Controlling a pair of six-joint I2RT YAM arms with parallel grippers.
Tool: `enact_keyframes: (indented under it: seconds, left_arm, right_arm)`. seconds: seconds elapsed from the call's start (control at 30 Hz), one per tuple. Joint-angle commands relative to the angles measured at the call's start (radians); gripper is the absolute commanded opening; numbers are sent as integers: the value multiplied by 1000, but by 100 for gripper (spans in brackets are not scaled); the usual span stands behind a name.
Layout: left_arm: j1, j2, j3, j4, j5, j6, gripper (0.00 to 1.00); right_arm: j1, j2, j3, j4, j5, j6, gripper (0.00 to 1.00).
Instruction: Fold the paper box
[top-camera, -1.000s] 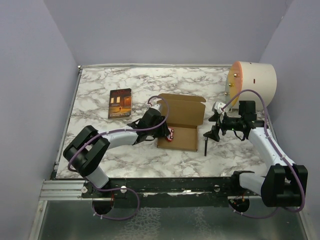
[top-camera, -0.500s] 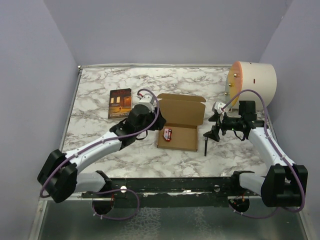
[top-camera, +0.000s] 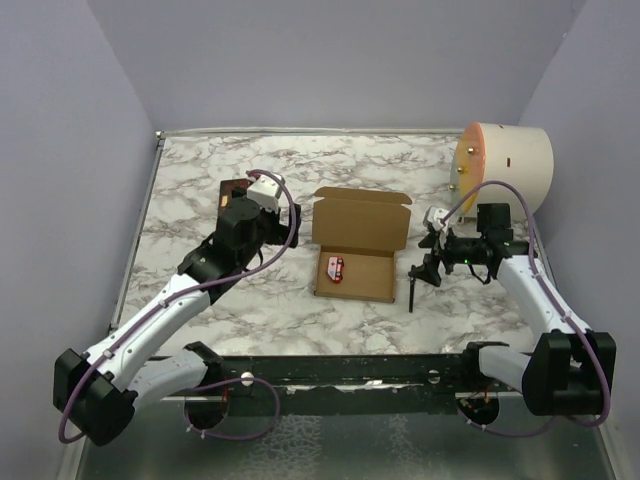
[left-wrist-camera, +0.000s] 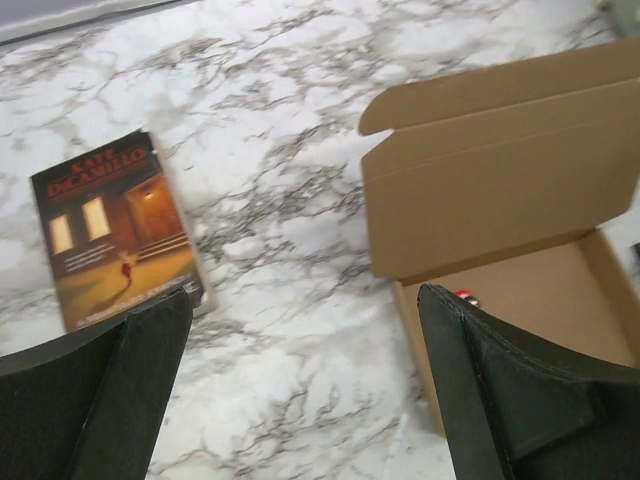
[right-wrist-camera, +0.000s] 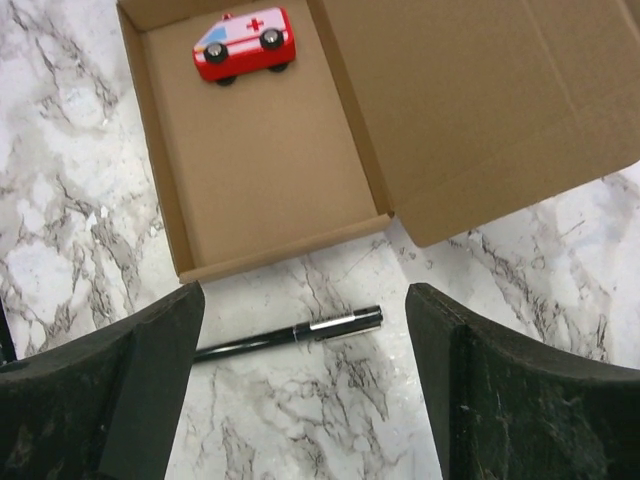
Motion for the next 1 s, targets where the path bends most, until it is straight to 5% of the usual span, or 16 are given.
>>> enact_keyframes:
  seconds: [0.0,0.1,0.67,0.97]
  left_arm:
    - [26,-27,-53,-87,-108,182,99]
    - [39,-49,-169,-14,-105,188,98]
    - [96,-81,-156,-28,-65,194,95]
    - [101,-82,-158,-24,-33,195,95]
  right_arm:
    - [-5,40,22,-109,104,-45,80]
    - [3,64,-1,-99,133,-22,76]
    - [128,239,-48,56,408,150,72]
    - [150,271,-51,69,458,159,59]
